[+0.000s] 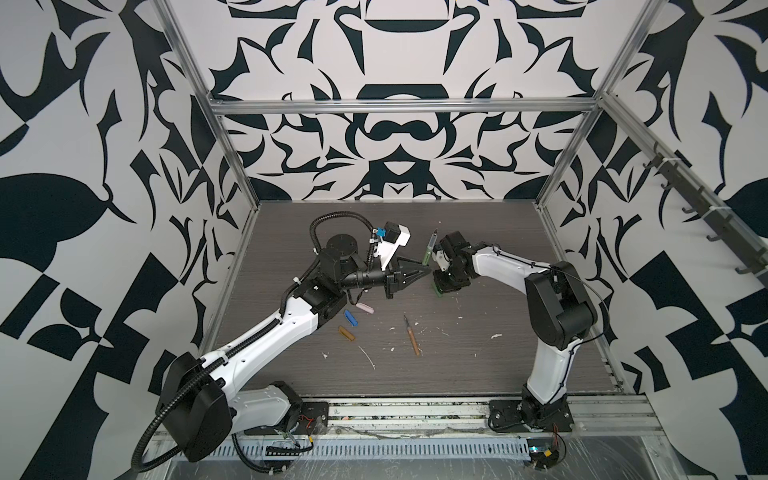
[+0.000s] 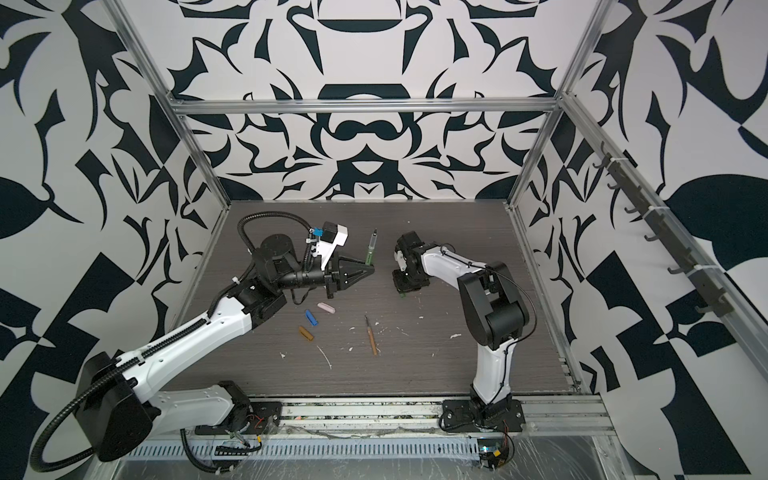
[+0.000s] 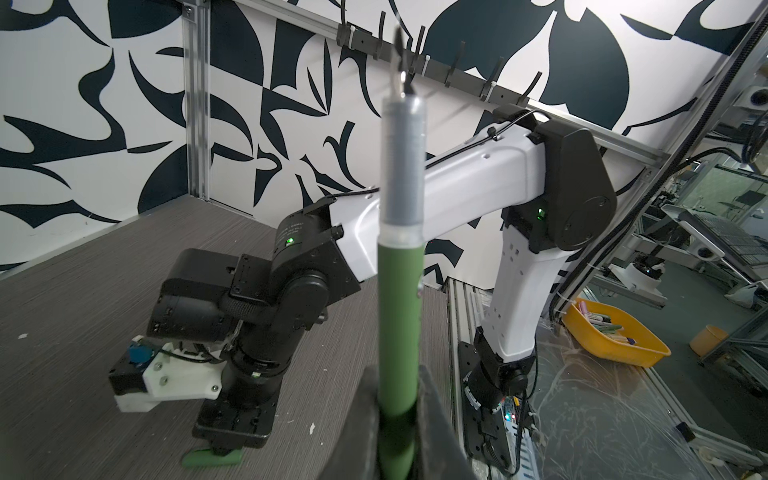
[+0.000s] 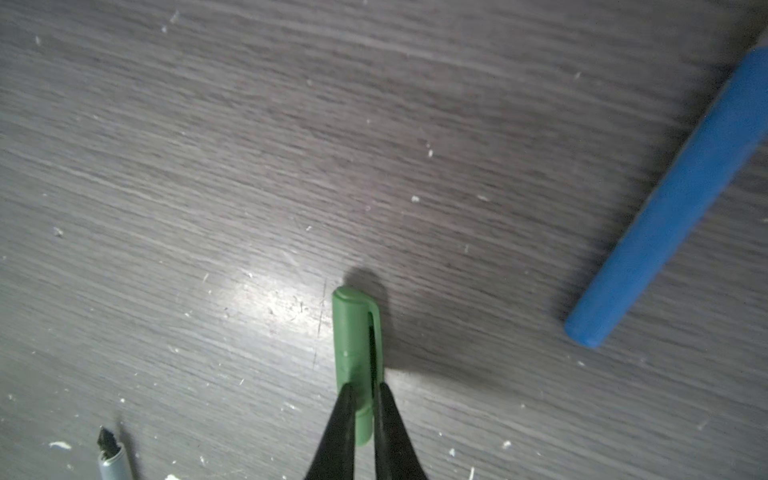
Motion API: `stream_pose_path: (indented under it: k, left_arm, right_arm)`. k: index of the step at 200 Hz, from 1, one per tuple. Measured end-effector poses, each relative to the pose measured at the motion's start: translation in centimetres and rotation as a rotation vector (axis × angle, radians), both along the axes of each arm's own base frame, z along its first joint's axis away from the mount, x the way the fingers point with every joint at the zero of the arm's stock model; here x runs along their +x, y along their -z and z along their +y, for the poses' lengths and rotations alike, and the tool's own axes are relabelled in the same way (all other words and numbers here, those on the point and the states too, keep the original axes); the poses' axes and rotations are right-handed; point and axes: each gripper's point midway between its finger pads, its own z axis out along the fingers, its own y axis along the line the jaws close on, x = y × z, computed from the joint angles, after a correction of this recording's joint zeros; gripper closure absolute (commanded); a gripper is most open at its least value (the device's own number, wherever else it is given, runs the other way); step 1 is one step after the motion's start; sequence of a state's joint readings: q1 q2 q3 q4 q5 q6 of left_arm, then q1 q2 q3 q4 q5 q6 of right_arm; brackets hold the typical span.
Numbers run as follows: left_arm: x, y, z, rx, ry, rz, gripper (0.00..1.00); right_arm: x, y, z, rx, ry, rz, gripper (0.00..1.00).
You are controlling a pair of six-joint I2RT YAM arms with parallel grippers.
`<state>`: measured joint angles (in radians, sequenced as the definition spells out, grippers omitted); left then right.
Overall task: Insert the pens into the pen caps
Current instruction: 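Lower the right gripper onto the dark green cap and close on it, then tighten the right gripper on the dark green cap and begin lifting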
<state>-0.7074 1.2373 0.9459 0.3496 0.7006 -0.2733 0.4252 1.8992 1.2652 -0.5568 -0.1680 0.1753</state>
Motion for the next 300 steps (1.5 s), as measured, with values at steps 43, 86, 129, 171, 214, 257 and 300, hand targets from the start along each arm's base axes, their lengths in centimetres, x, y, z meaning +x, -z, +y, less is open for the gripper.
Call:
stream_pose_path:
  k: [43, 86, 129, 171, 214, 257, 300]
  left_arm:
    - [0.0, 0.4, -0.1, 0.007, 0.008, 0.009, 1.0]
    - [0.0, 0.8, -0.3, 0.017, 0.018, 0.025, 1.0]
    - [-0.1, 0.9, -0.3, 0.019, 0.023, 0.028, 1.0]
    - [-0.2, 0.9, -0.3, 0.021, 0.024, 0.031, 1.0]
    - [-0.2, 0.9, -0.3, 0.021, 0.027, 0.031, 1.0]
    - [-0.3, 0.9, -0.3, 0.021, 0.03, 0.03, 1.0]
    - [-0.4, 0.9, -0.3, 0.02, 0.039, 0.031, 1.0]
  right_arm:
    - [0.5, 0.2, 0.8, 0.016, -0.008, 0.002, 0.86]
    - [0.6, 0.2, 1.1, -0.006, -0.019, -0.013, 0.86]
    - [0.1, -0.1, 1.9, -0.032, -0.041, -0.027, 0.85]
    - [-0.1, -2.7, 2.1, -0.008, -0.044, -0.071, 0.86]
    - [0.4, -3.0, 1.4, -0.008, -0.029, -0.077, 0.78]
    - [0.4, -1.0, 0.6, -0.03, -0.03, -0.029, 0.76]
    - [0.7, 0.0, 0.8, -0.035, -0.036, -0.007, 0.76]
